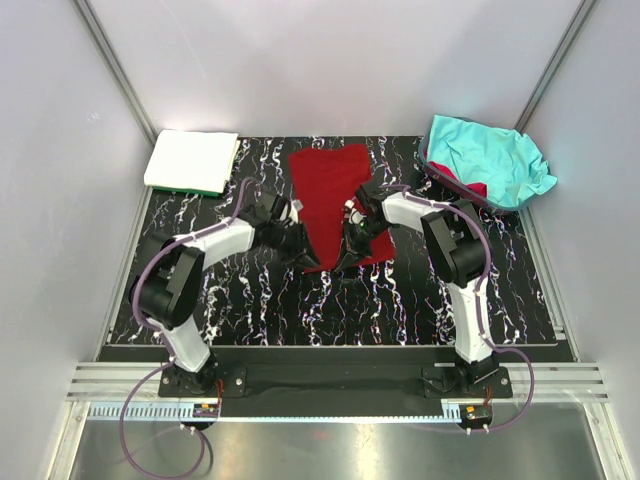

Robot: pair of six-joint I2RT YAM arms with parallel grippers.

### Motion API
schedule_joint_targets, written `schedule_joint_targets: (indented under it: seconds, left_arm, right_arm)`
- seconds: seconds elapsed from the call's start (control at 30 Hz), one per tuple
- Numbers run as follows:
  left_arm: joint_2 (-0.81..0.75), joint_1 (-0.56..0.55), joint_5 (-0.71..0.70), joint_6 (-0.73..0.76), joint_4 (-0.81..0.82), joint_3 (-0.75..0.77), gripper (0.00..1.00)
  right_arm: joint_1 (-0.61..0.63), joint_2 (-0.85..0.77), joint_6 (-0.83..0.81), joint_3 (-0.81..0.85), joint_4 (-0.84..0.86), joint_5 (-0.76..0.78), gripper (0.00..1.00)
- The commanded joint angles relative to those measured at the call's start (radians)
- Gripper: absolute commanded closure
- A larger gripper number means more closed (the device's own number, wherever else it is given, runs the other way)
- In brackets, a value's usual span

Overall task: Fold and stack the t-shirts
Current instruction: Fold the tshirt

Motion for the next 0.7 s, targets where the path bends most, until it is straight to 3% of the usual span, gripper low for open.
schedule_joint_targets:
  seconds: [0.0,0.3,0.67]
  left_arm:
    - [-0.060,-0.008,-0.002,0.000,0.007,0.106,0.70]
    - [0.155,-0.004,0.017,-0.007,0.069,0.069,0.77]
    - [0.155,0.012,-0.051,0.037,0.055,-0.029,0.78]
  right_arm:
    - [0.011,0.016,0.009,0.026,0.013,-0.016,0.94]
    - [0.011,0.014,-0.001,0.038,-0.018,0.013,0.94]
    - [-0.036,-0.015,-0.040,-0.017,-0.026,0.033,0.94]
